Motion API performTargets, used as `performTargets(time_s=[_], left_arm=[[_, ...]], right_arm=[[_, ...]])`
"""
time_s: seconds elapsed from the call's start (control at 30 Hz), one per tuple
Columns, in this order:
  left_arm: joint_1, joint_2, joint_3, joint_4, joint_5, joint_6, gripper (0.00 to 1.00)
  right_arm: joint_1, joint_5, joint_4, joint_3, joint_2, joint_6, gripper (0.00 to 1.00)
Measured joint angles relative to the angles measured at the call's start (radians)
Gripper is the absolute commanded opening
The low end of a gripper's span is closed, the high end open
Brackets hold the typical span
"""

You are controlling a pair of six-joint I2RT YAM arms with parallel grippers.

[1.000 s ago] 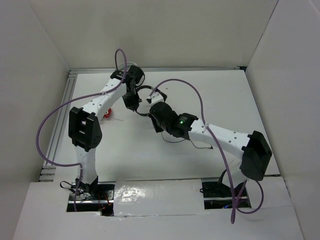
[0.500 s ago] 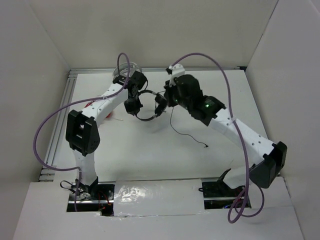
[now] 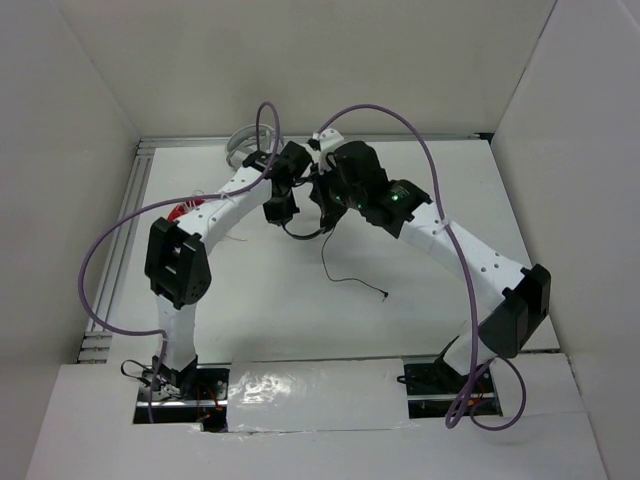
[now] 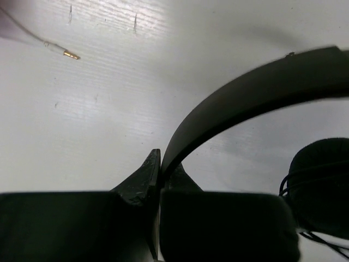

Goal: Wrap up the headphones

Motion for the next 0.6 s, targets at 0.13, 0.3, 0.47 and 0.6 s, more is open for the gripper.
performTargets(time_s=[0.13,0.3,0.47,0.6], left_arm=[[0.007,0.046,0.058,-0.013,0.009,0.0,0.0],[0.033,0.043,0.05,0.013,0.076,0.007,0.0],[0.093,-0.04,-0.026,0.093,0.184,0.034,0.0],[0.154,-0.163,-0.085,0.147,0.258,0.063,0.0]], right_arm=[[0.041,-0.039,0.026,-0.073,0.003,0.006,0.0],[0.082,-0.107,0.115,-0.277,0.002,0.055,0.0],[0.125,-0.132,0.22,-0.498,-0.006,0.123,0.0],[0.158,-0.111,0.308,-0.632,-0.054,0.177,0.0]])
